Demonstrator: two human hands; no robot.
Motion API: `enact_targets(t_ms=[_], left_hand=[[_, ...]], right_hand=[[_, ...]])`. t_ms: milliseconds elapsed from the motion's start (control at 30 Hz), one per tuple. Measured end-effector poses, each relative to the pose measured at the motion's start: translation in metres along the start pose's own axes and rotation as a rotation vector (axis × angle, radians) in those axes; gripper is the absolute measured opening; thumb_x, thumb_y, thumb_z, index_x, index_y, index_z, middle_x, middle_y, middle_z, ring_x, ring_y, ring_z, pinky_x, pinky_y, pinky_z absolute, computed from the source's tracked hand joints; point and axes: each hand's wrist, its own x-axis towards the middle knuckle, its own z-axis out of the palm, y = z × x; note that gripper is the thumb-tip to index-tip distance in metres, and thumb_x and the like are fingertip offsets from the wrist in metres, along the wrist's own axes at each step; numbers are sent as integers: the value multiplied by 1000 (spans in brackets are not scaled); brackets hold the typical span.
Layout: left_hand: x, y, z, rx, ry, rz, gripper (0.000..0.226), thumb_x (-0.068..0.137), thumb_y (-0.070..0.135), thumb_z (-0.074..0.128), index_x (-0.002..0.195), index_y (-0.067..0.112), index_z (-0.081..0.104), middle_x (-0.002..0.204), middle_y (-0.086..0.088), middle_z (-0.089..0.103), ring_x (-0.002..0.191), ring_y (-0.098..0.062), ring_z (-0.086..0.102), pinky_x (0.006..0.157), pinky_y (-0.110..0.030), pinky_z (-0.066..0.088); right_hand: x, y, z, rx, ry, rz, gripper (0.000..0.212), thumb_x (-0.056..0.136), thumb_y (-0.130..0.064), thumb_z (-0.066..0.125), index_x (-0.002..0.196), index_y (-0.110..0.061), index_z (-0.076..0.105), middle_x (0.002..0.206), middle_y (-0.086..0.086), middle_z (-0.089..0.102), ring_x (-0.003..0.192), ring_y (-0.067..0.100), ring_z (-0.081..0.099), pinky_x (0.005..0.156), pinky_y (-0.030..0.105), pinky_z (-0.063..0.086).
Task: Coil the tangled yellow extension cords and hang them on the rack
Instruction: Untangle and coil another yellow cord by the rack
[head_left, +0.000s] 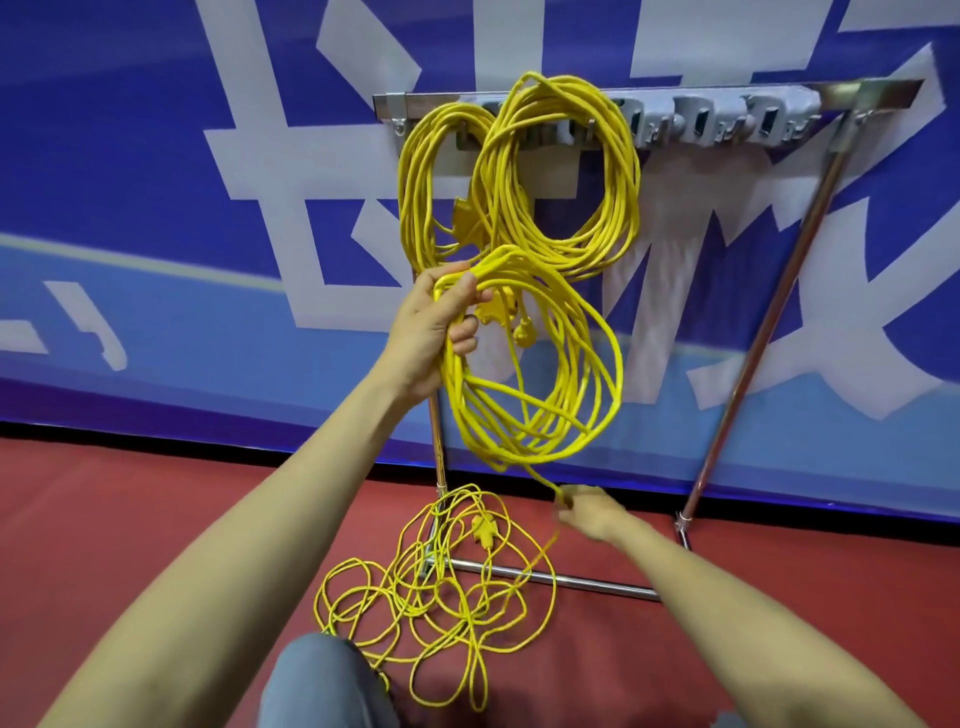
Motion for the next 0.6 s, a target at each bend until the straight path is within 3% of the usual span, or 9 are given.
enact_targets(t_ms=[67,167,267,433,600], left_hand=[[-3,2,-9,-31,-29,-19,10,100,15,45,110,14,49,78,-5,63,41,-2,35,37,-12,31],[-5,5,-21,-35,-48,-45,11,100,16,44,110,14,48,78,-4,63,40,-2,35,36,-11,31],[-6,4,-30,26,-24,-49,10,99,16,45,109,14,47,79,-5,63,40,-3,34,36,-12,30],[-6,-7,-32,258,30,31,15,97,12,54,108,17,45,82,-6,66,42,-8,37,40,-18,35],[-11,-25,-30,604,59,136,24,96,18,59,112,18,41,70,4,55,45,-8,42,45,-22,38]], right_hand=[[1,23,-11,-14,53,79,7,92,-28,52,89,-23,54,100,4,61,102,23,59,75,27,41],[3,43,-32,49,177,162,24,93,-29,53,73,-19,43,88,6,58,98,28,59,70,29,37],[0,47,-53,165,210,180,34,94,-39,52,67,-19,46,79,5,58,85,25,57,62,29,34],[-13,33,-77,628,-70,360,63,90,-66,37,89,-6,57,82,13,66,56,22,67,54,29,52],[-29,-3,-104,1087,-154,343,45,91,-46,53,79,-3,53,70,14,64,53,29,68,49,35,57]])
